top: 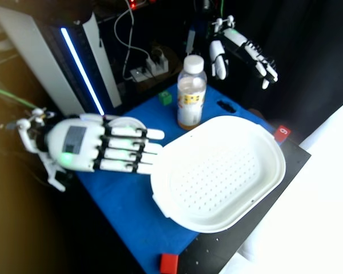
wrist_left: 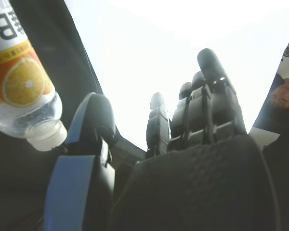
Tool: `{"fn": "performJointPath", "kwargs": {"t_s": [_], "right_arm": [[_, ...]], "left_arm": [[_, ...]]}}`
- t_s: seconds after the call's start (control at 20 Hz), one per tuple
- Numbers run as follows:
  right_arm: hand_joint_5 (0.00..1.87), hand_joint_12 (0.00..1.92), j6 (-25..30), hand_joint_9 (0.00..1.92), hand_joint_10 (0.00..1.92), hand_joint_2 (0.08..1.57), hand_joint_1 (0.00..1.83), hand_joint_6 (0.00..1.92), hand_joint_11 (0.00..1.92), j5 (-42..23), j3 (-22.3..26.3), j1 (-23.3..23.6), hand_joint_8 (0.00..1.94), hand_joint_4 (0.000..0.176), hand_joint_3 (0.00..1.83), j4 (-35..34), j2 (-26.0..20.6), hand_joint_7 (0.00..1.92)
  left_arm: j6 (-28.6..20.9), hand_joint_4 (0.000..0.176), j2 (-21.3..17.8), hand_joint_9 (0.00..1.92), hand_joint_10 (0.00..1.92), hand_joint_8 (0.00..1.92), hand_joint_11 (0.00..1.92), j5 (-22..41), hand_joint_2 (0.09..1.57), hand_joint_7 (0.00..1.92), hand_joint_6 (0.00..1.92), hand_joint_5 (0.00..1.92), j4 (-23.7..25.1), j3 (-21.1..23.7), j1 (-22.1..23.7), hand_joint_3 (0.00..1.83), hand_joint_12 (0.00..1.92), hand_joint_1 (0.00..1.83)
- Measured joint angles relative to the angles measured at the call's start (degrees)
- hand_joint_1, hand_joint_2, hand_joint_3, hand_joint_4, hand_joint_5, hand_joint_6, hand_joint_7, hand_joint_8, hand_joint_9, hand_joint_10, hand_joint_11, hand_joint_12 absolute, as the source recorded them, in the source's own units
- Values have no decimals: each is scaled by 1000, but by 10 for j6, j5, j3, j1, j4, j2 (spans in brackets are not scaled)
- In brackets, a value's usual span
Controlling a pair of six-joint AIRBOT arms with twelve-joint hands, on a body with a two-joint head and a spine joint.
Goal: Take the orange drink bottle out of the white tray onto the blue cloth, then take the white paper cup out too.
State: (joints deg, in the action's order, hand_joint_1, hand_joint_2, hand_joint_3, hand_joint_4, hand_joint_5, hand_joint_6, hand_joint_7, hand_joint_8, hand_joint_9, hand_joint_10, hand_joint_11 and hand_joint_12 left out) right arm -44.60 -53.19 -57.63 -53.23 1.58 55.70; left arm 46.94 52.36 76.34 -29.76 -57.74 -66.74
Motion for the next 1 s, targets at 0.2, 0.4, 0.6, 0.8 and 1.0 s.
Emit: {"fn": "performJointPath", "kwargs": {"t_s": [0.2,0.4,0.6,0.8,1.0], "right_arm": [[0,0,0,0,0,1028,280,0,0,-52,29,-2,0,106,0,12,-40,0],[0,0,0,0,0,1012,412,0,0,-101,44,-2,0,142,0,12,-67,0],[0,0,0,0,0,1124,283,0,0,-163,55,-2,0,68,21,9,-95,0],[0,0,0,0,0,1309,130,0,0,-204,46,-7,0,0,41,-55,-104,0],[0,0,-29,0,0,1378,245,0,0,-203,46,-7,0,0,28,-88,-103,0]], "left_arm": [[0,176,0,91,32,4,0,0,1296,22,1,124,0,0,0,0,1005,608],[0,173,0,98,34,5,0,3,1297,31,2,109,0,0,-2,0,960,578],[-2,160,0,73,24,0,0,21,1333,0,3,95,-1,9,-10,5,813,625],[-2,138,-8,67,20,0,0,54,1333,0,4,92,17,19,-15,1,723,593],[-2,128,-18,83,24,2,0,77,1357,8,4,90,32,22,-14,3,812,564]]}}
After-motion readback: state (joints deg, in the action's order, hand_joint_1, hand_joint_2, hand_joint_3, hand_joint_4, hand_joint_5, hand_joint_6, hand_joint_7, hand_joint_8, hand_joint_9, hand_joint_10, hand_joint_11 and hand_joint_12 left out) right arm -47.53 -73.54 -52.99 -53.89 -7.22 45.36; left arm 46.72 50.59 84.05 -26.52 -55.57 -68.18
